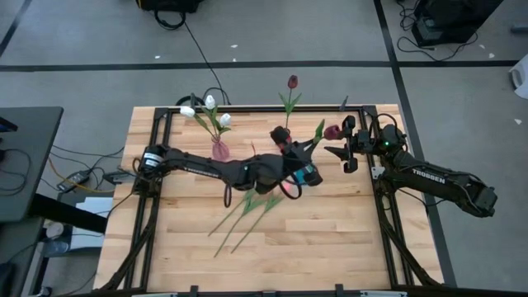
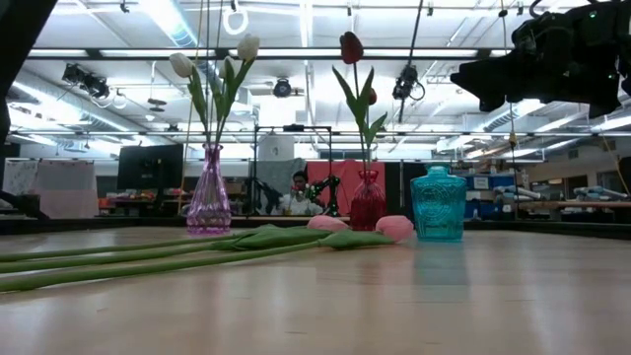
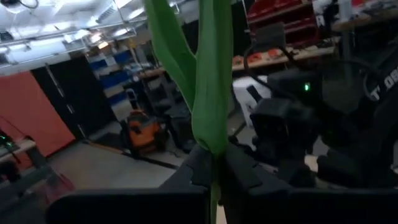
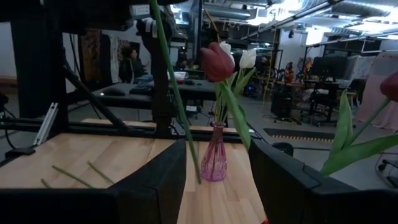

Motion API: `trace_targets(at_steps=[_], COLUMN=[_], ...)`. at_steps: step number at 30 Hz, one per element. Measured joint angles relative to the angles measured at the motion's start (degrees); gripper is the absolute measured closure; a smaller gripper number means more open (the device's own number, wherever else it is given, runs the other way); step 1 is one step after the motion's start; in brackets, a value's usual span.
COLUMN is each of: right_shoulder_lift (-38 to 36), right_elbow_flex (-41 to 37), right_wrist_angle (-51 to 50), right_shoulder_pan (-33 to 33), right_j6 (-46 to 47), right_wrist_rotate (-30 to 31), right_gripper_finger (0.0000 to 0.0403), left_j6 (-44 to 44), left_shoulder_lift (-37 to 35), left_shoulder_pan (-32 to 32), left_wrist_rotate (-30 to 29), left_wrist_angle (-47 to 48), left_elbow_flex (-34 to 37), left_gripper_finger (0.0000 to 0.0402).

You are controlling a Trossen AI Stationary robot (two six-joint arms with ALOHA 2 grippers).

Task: Sort flowers into vase by color
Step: Move the red tulip into the red vase

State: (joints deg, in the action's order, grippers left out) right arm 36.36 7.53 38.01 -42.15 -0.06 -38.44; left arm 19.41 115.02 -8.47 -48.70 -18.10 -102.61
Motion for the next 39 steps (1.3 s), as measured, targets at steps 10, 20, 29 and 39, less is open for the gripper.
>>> trace_targets(at_steps=[10,20,29,39], right_shoulder_lift=[0.0,0.08,0.39,1.25], right_elbow_flex=[-0.01,0.0,0.0,-0.02], right_wrist_angle=[1.04,3.06,5.93,7.55], right_shoulder_pan=[3.74,10.93,15.55,19.89], right_j6=[0.26,-1.41,-1.48,-4.42], right_wrist_rotate=[-1.69,8.85,17.99,25.32], right_gripper_finger=[0.0216,0.0216,0.0216,0.0241], left_j6=[-1.83,-12.76,-19.93,-19.89], left_shoulder_lift=[0.0,0.26,2.72,4.28], left_shoulder_pan=[1.03,5.14,7.77,7.89], left_wrist_rotate=[3.07,15.59,24.34,25.77], left_wrist_angle=[-1.65,1.35,0.46,-0.2], left_elbow_flex=[0.0,0.0,0.05,0.05], left_gripper_finger=[0.0386,0.0386,0.0386,0.0386])
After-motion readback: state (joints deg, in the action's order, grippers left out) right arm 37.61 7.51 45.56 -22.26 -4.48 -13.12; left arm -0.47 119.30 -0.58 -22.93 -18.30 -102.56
